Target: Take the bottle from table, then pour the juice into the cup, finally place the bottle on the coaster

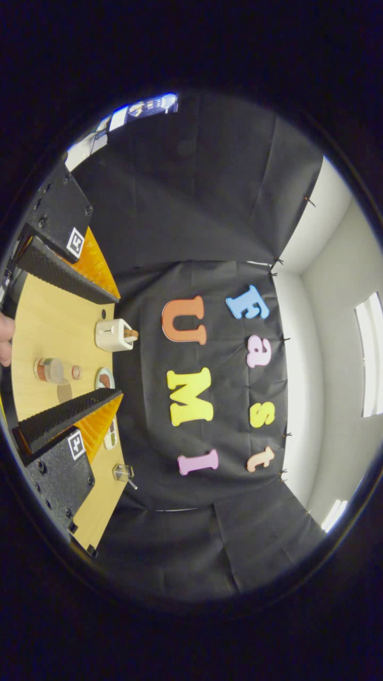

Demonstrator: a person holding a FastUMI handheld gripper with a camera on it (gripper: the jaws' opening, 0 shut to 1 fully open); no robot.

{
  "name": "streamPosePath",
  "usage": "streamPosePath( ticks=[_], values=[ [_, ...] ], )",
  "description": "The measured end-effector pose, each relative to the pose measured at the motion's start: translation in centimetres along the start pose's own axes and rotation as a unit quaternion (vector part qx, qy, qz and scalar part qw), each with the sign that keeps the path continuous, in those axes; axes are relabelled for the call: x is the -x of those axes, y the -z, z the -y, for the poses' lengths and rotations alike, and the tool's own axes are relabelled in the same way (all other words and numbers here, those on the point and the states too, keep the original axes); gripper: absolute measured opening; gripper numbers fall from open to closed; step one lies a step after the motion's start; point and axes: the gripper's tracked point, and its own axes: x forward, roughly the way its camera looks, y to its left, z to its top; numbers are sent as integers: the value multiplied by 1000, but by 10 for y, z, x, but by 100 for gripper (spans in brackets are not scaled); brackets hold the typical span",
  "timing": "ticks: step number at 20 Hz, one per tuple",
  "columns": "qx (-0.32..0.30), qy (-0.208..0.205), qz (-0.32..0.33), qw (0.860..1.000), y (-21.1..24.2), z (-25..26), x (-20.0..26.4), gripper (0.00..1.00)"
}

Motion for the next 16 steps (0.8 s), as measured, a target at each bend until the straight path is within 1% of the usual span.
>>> streamPosePath(
  ticks=[3,6,9,12,16],
  values=[
    [-9,-1,-29,1000,29,0,-3,100],
    [-7,11,-68,998,66,10,-7,100],
    [13,26,-93,995,102,24,-14,100],
    [37,47,-129,990,151,44,-24,100],
    [40,48,-165,984,198,54,-42,100]
  ],
)
